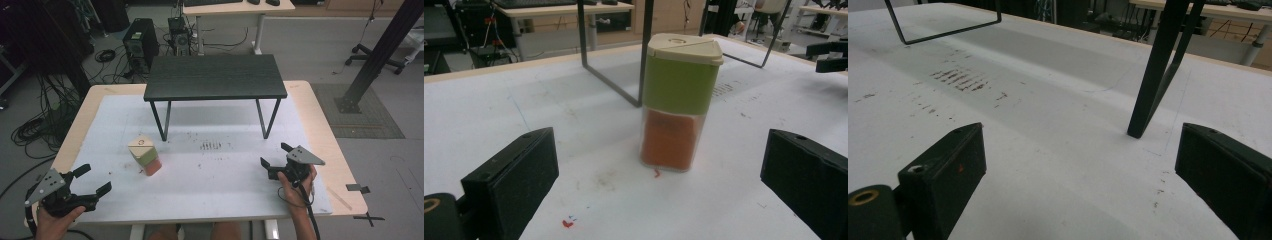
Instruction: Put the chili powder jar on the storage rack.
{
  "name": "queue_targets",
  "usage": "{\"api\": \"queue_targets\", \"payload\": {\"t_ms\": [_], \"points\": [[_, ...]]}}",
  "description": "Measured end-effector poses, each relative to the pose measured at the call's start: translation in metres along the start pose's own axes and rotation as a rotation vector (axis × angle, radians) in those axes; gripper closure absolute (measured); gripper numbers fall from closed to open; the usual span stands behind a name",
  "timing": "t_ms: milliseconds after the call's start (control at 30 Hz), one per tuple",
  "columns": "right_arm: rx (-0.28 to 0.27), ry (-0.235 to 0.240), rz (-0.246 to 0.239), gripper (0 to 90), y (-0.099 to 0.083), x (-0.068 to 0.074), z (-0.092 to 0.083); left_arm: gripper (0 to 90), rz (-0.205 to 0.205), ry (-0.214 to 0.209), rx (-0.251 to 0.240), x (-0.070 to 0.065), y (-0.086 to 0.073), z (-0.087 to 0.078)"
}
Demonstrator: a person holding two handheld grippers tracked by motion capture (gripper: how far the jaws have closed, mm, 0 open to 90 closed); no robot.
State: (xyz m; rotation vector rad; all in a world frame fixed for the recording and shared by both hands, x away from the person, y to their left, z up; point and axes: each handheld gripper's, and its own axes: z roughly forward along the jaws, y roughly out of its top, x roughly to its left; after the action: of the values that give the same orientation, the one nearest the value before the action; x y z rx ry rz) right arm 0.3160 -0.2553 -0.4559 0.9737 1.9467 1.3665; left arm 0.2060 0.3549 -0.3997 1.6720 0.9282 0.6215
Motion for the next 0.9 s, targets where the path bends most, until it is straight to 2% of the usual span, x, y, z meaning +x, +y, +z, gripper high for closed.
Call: {"api": "queue_targets", "payload": {"t_ms": [200, 567, 900], "points": [[0.006, -0.001, 0.004, 6.0, -0.0004, -0.0004, 0.0004, 2.4, 0.004, -0.002, 0.012, -0.0016, -0.0008, -0.0003], [0.020, 0.000, 0.007, 6.0, -0.0010, -0.0007, 0.0017, 2.4, 0.009, -0.002, 0.004, -0.0029, 0.0025, -0.0008], [0.036, 0.006, 0.012, 6.0, -0.0016, -0.0010, 0.0039, 2.4, 0.010, -0.013, 0.028, -0.0038, 0.0012, 0.0065]]}}
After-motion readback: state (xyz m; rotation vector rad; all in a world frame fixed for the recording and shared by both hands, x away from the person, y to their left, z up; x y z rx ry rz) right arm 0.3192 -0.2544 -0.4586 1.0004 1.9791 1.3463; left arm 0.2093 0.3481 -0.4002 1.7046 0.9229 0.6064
